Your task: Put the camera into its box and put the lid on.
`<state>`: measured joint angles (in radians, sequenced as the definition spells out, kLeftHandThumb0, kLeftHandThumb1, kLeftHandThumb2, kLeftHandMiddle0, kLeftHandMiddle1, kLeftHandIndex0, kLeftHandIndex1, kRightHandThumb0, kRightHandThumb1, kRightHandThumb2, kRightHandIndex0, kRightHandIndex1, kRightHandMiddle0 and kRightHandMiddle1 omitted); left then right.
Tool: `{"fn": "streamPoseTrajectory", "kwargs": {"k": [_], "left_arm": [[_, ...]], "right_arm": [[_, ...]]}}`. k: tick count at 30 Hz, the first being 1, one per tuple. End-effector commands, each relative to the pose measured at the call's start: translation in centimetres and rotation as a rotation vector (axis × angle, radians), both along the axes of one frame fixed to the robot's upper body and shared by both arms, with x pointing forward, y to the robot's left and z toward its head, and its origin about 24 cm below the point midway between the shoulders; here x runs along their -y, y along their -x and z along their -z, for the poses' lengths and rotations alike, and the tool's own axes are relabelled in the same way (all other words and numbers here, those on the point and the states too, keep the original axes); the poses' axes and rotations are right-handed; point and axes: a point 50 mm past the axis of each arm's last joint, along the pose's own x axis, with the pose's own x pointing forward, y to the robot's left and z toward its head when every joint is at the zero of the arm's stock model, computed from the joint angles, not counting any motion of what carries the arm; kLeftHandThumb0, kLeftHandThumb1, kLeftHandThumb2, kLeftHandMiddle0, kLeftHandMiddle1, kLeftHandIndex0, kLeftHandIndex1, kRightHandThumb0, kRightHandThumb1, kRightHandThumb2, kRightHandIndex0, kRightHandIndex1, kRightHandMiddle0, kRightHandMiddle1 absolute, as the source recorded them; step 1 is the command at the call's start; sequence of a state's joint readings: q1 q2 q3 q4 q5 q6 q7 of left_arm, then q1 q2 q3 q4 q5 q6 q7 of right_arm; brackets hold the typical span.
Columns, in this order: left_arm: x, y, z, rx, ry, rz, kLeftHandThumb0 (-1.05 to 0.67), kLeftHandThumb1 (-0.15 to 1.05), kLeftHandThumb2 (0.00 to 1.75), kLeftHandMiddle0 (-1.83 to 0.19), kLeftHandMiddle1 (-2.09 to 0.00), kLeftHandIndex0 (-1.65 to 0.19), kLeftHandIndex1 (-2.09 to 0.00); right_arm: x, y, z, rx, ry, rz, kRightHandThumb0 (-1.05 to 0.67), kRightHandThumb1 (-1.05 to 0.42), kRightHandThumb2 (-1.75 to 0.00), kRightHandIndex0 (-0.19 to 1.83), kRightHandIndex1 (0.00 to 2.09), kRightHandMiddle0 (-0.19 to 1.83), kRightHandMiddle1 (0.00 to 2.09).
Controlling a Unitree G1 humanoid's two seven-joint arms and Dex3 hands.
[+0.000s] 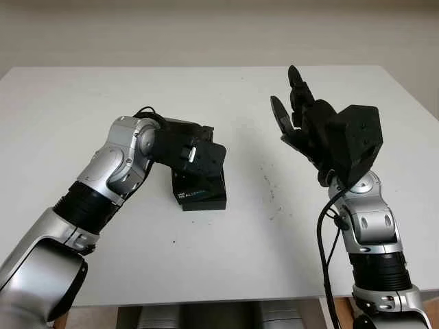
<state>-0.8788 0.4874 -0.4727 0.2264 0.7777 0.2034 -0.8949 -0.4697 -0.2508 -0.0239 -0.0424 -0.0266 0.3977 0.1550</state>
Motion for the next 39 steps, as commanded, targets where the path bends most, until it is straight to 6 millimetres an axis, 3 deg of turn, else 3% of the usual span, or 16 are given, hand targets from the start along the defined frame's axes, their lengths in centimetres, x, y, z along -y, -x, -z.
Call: {"fn": "streamPoseTrajectory", "kwargs": {"k": [1,4,9,13,17,35,39], "left_arm": [[0.4,0.1,-0.2,0.018,-0.009,0.029,-0.23,1.05,0.26,-0.30,-2.09,0.17,-2.01],[0.4,0.1,0.2,0.034,-0.001,0.056,-0.23,1.05,0.25,-0.36,-2.09,0.15,-2.08],[0.5,0.1,0.8,0.099,-0.021,0.123,-0.23,1.05,0.28,-0.53,-2.09,-0.11,-2.09],[0.6,0.2,1.2,0.114,-0.001,0.158,-0.24,1.05,0.31,-0.88,-2.09,-0.42,-2.09],[0.6,0.2,1.4,0.101,0.048,0.190,-0.23,1.05,0.31,-1.05,-2.09,-0.57,-2.09],[0.6,0.5,2.2,0.083,0.031,0.246,-0.25,1.05,0.23,-0.76,-2.09,-0.46,-2.09],[0.9,0.5,2.2,0.097,-0.005,0.264,-0.27,1.05,0.22,-0.50,-2.09,-0.05,-2.09]], "right_arm": [[0.0,0.2,-0.1,0.004,0.017,0.010,-0.75,-1.05,-0.57,-0.19,0.00,-0.18,0.02],[0.0,0.3,-0.1,0.006,0.028,0.013,-0.74,-1.05,-0.57,-0.19,0.00,-0.18,0.02],[0.0,0.5,0.1,0.001,0.032,0.026,-0.73,-1.05,-0.58,-0.19,0.00,-0.19,0.03],[0.1,0.5,0.1,0.004,0.045,0.032,-0.72,-1.05,-0.59,-0.19,0.00,-0.18,0.04],[0.1,0.5,0.1,-0.001,0.039,0.036,-0.73,-1.05,-0.58,-0.19,0.00,-0.18,0.05],[-0.1,0.6,0.2,-0.022,0.007,0.024,-0.74,-1.05,-0.57,-0.19,0.00,-0.19,0.05],[-0.2,0.7,0.2,-0.024,0.005,0.028,-0.73,-1.05,-0.56,-0.19,0.00,-0.19,0.05]]}}
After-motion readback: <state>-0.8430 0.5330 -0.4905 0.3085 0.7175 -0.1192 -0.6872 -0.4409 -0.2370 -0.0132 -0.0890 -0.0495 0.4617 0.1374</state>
